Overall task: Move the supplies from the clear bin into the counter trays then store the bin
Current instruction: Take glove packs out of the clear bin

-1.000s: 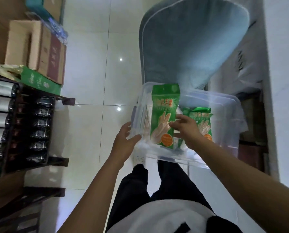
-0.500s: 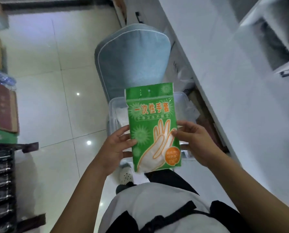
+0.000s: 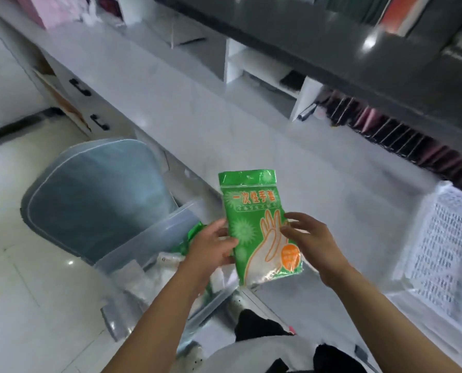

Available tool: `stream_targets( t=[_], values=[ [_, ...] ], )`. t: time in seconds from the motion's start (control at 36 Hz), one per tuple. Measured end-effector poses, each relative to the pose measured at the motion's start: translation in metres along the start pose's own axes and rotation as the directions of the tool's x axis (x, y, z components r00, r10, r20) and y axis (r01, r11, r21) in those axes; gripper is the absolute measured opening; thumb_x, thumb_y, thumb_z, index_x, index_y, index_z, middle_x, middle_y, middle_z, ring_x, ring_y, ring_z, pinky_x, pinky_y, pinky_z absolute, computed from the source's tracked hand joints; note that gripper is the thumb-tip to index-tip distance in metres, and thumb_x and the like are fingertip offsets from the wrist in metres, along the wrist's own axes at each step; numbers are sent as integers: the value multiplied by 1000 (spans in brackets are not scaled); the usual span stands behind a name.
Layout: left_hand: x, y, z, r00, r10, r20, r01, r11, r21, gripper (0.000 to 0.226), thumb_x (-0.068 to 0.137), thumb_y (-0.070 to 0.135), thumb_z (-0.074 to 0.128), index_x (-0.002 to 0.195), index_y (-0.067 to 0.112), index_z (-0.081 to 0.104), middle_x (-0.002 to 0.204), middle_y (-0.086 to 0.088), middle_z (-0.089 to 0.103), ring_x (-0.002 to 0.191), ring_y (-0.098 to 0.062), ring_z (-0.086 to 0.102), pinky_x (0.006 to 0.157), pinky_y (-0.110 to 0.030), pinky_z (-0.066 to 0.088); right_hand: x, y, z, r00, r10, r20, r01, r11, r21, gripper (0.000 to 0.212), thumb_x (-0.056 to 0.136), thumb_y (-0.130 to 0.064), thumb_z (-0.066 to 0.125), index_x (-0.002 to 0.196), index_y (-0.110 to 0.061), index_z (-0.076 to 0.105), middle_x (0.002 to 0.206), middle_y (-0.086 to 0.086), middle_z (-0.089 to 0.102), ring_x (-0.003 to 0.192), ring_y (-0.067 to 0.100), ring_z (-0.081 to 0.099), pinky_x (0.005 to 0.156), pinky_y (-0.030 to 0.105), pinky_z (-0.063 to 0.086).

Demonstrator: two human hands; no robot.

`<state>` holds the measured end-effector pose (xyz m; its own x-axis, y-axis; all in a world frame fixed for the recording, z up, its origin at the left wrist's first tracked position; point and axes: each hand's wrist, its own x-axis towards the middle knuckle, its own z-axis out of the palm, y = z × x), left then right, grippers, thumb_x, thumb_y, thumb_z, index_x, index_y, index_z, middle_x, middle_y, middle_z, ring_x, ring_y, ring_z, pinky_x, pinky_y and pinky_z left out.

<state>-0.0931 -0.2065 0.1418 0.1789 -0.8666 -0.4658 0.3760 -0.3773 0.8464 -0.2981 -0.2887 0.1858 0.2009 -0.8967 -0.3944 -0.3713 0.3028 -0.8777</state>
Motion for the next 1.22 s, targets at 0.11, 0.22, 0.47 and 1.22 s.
stream_targets(
  t=[0.11, 0.22, 0.47, 1.22],
  values=[
    [48, 23, 35, 1000, -6, -14, 7, 996, 86, 62, 86, -5, 66, 131, 35, 53, 110, -1, 71, 87, -20, 75, 64, -30, 60, 41, -4, -24, 996, -24, -81, 22, 1000, -22, 29, 86, -19, 73, 113, -26, 68, 111, 1, 69, 86, 12, 71, 74, 33, 57],
    [99, 43, 66, 999, 32, -32, -26, 982, 189, 75, 84, -10, 64, 144, 31, 43, 118, -6, 65, 100, -23, 71, 73, -37, 62, 88, -11, -42, 994, -46, -97, 39, 996, -81, 38, 85, -22, 72, 123, -25, 65, 116, 6, 70, 96, 23, 71, 86, 48, 58],
    [172, 15, 84, 977, 161, 143, -190, 340, 921, 70, 92, 35, 60, 153, 23, 29, 152, -5, 37, 142, -26, 31, 117, -40, 28, 158, 7, -48, 995, -103, 16, 95, 837, -539, 54, 86, -30, 68, 137, -23, 55, 144, 2, 53, 128, 26, 52, 105, 41, 42],
    [86, -158, -76, 702, -537, -467, 617, 787, 24, 52, 91, 27, 66, 140, 19, 50, 130, -9, 54, 103, -23, 52, 83, -30, 41, 98, 42, 44, 893, -243, 379, 429, 208, -879, 80, 86, -55, 52, 155, -27, 22, 162, 12, 23, 151, 36, 12, 115, 65, 11]
  ],
)
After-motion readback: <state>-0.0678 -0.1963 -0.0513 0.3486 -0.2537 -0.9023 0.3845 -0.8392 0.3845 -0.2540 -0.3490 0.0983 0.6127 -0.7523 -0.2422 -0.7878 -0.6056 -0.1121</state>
